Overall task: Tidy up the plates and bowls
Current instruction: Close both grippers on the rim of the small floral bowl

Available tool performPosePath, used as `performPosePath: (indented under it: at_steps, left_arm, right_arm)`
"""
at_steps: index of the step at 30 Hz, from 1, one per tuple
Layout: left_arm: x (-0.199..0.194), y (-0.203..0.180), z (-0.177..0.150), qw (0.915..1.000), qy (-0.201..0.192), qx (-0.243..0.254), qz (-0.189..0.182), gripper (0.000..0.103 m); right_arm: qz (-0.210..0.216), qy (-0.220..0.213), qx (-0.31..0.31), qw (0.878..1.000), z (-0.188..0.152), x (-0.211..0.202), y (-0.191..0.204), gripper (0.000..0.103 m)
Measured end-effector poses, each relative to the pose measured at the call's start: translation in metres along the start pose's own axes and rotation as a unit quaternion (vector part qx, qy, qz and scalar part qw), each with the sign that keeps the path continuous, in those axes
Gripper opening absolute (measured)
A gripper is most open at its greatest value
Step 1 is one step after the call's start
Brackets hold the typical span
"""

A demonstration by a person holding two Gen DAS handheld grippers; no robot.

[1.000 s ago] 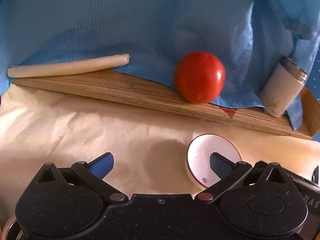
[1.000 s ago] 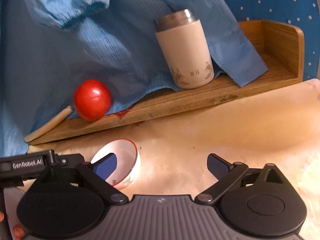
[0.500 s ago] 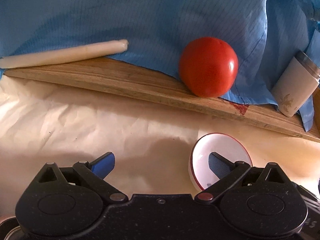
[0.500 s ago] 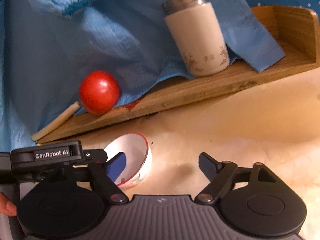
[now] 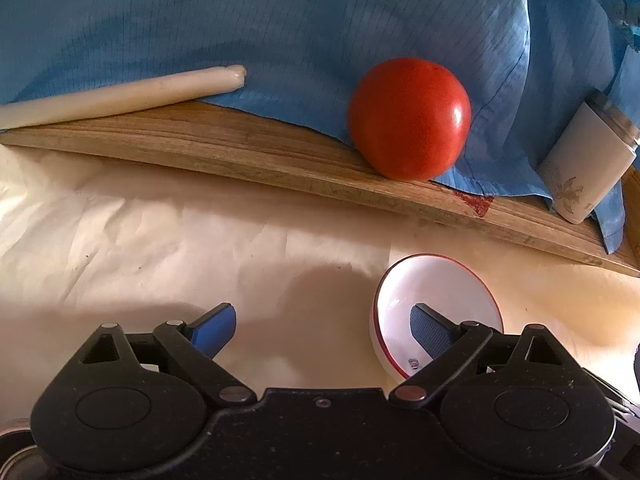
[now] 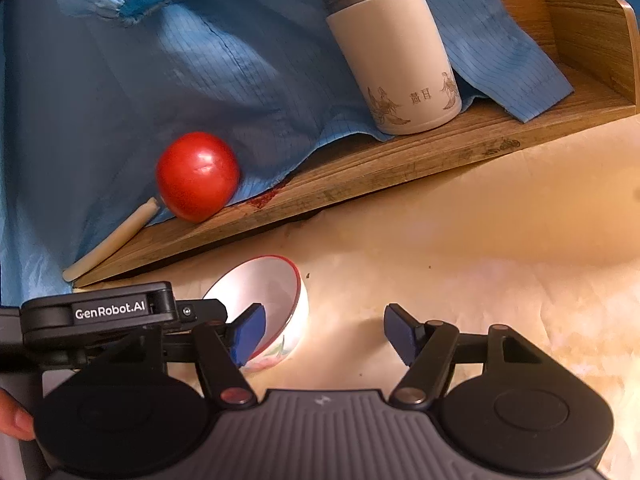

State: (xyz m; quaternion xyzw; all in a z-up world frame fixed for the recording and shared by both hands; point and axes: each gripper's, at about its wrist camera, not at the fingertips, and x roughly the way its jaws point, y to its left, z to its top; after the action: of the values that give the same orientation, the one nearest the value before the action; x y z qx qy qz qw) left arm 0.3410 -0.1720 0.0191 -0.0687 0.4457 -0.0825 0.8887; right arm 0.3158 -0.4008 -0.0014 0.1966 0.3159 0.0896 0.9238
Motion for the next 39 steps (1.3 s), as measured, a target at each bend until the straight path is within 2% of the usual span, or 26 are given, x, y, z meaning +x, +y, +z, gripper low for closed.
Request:
performPosePath:
  at_steps: [3,10,16,21,24,28,30,34,39]
  left_arm:
    - [0.001,-0.001,-0.001,1.0,0.001,0.001,-0.001,0.089]
    - [0.002,-0.003,-0.004,0.9999,0.01,-0.004,-0.012,0.068]
    - [0.001,-0.004,-0.004,0.9998,0.012,-0.001,-0.012,0.065]
    - [0.003,-0.008,-0.005,0.9998,0.011,0.006,-0.012,0.054]
    - [0.002,-0.012,-0.006,0.9997,0.012,0.01,-0.016,0.045]
    - [0.001,-0.021,-0.007,0.9994,0.011,0.024,-0.022,0.024]
    - [-0.001,-0.027,-0.009,0.9992,0.012,0.032,-0.021,0.014]
    - [-0.006,-0.04,-0.014,0.9986,0.004,0.053,0.005,0.013]
    - [-0.012,-0.045,-0.016,0.999,0.001,0.04,0.02,0.011]
  right_arm:
    - [0.003,-0.001,0.007,1.0,0.0,0.002,-0.001,0.066]
    - [0.013,0.0,0.017,1.0,0.0,0.002,-0.002,0.055]
    - [0.032,0.005,0.024,0.999,-0.002,0.002,-0.002,0.043]
    - [0.049,0.01,0.04,0.998,-0.002,0.005,-0.005,0.039]
    - [0.056,0.012,0.046,0.997,-0.002,0.006,-0.006,0.036]
    - [0.071,0.014,0.048,0.996,-0.002,0.006,-0.006,0.025]
    - [0.075,0.014,0.048,0.996,-0.002,0.006,-0.005,0.023]
    - [0.069,0.019,0.047,0.996,-0.001,0.007,-0.004,0.02]
    - [0.065,0.024,0.048,0.996,0.001,0.009,-0.004,0.016]
